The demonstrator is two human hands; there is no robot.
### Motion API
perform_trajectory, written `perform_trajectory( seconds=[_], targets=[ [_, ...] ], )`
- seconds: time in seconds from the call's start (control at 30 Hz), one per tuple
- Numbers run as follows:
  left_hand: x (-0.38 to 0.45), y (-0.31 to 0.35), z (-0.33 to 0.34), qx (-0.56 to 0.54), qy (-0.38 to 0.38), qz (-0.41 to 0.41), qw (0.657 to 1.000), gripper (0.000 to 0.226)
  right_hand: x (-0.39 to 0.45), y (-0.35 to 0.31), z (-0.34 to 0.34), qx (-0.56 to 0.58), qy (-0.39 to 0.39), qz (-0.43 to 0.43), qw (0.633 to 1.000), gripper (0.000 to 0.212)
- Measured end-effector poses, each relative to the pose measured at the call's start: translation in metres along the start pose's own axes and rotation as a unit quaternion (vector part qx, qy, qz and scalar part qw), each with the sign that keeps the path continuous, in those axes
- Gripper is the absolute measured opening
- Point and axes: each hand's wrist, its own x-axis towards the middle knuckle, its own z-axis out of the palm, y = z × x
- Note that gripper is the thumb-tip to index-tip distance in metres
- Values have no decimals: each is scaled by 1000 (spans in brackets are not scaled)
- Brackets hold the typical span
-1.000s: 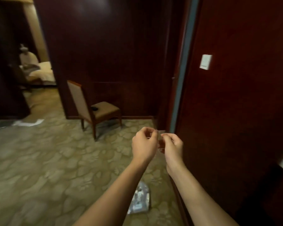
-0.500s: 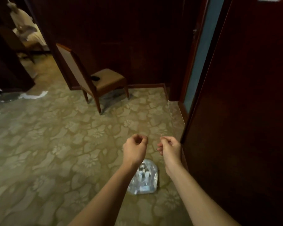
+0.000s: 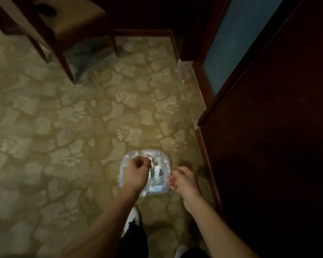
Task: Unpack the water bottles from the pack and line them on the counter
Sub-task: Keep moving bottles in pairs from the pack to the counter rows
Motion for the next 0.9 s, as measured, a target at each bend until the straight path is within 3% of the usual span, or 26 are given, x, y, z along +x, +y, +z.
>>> perform_trajectory(
  seconds=[0.2, 0.4, 0.6, 0.77, 0.83, 0.9],
  targets=[
    [87, -86, -5, 1, -19, -80, 997, 16, 97, 66, 50, -48, 4, 89, 995, 9],
    [175, -194, 22, -19, -9, -148, 989, 13, 231, 149, 76, -129, -7, 91, 987, 8],
    [255, -265, 74, -36, -6, -165, 986, 12, 342, 231, 97, -229, -69, 62, 969, 13],
    [310, -299, 106, 54, -44, -141, 988, 12, 399, 270, 109, -267, -83, 96, 955, 18],
    [324, -308, 115, 91, -60, -122, 987, 15, 413, 284, 116, -347, -109, 78, 928, 21],
    [336, -313, 122, 116, -52, -119, 985, 22, 424, 286, 121, -451, -114, 41, 884, 7]
  ],
)
